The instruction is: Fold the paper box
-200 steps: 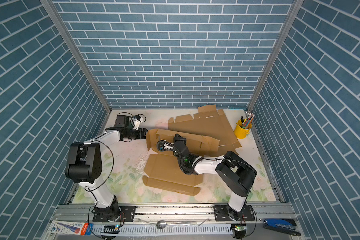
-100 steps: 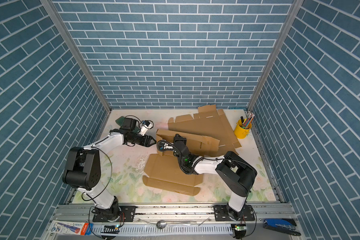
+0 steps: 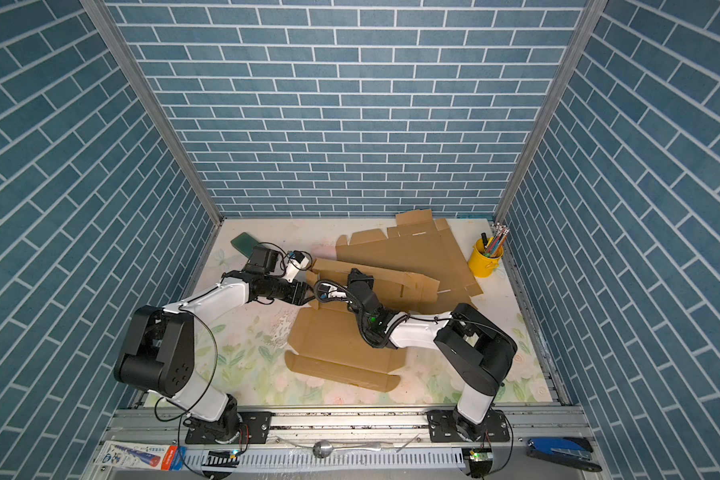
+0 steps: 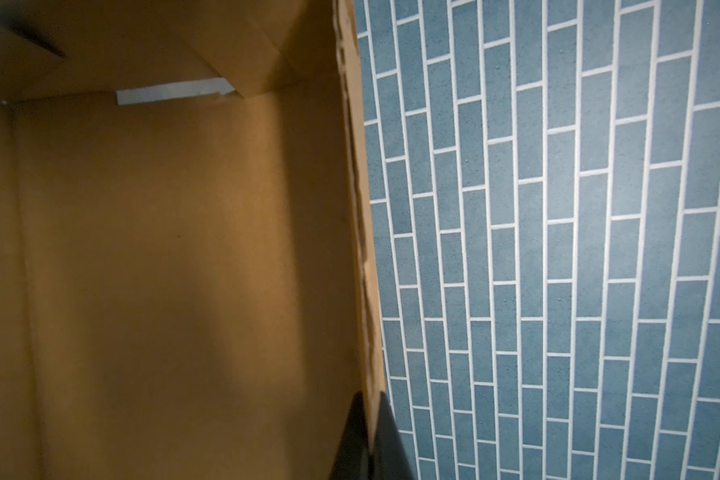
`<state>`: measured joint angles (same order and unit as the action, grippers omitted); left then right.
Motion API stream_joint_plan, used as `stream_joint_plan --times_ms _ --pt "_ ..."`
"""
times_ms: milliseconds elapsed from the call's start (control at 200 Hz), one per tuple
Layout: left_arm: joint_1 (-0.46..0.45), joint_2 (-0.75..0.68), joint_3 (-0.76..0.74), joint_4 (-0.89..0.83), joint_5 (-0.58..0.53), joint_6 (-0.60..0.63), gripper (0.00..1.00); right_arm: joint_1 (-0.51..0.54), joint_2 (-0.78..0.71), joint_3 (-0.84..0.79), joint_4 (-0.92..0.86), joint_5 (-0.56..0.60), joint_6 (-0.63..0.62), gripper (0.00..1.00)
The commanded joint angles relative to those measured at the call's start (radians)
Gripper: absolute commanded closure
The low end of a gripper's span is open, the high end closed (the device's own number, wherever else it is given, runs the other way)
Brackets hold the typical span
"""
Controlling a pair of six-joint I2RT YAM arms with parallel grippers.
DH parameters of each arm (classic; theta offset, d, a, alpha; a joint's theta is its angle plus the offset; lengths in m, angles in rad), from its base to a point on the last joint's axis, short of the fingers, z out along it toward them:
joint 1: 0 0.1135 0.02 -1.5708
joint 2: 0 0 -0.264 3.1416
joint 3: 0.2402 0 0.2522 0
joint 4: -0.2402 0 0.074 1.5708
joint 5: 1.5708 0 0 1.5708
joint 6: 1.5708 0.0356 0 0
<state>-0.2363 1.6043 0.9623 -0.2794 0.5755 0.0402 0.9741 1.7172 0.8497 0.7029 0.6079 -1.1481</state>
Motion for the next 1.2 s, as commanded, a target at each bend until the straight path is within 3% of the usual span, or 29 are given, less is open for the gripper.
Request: stream_joint_plan --times_ms 0,130,290,685,1050,1195 --pt "-0.014 -0.013 -0.022 0.109 -0.059 -0.038 0.35 0.001 -0.007 -0.013 -0.082 -0.040 0.065 1.00" --pt "-0.030 -0.028 -0.061 0.283 -0.098 -0.083 0.39 0.003 -0.004 -0.006 -0.091 -0.039 0.070 1.00" --pt "-0.049 -0.055 -0.160 0.513 -0.140 -0.117 0.37 0.004 -0.001 0.000 -0.091 -0.040 0.071 1.00" --pt "-0.116 -0.002 -0.227 0.735 -0.323 -0.142 0.48 0.003 0.001 0.020 -0.108 -0.046 0.078 1.00" --pt "-0.189 0.008 -0.300 0.794 -0.564 -0.096 0.72 0.006 -0.002 0.031 -0.125 -0.046 0.097 1.00" --pt "-0.237 0.023 -0.310 0.844 -0.704 -0.095 0.86 0.006 -0.010 0.031 -0.144 -0.053 0.111 1.00"
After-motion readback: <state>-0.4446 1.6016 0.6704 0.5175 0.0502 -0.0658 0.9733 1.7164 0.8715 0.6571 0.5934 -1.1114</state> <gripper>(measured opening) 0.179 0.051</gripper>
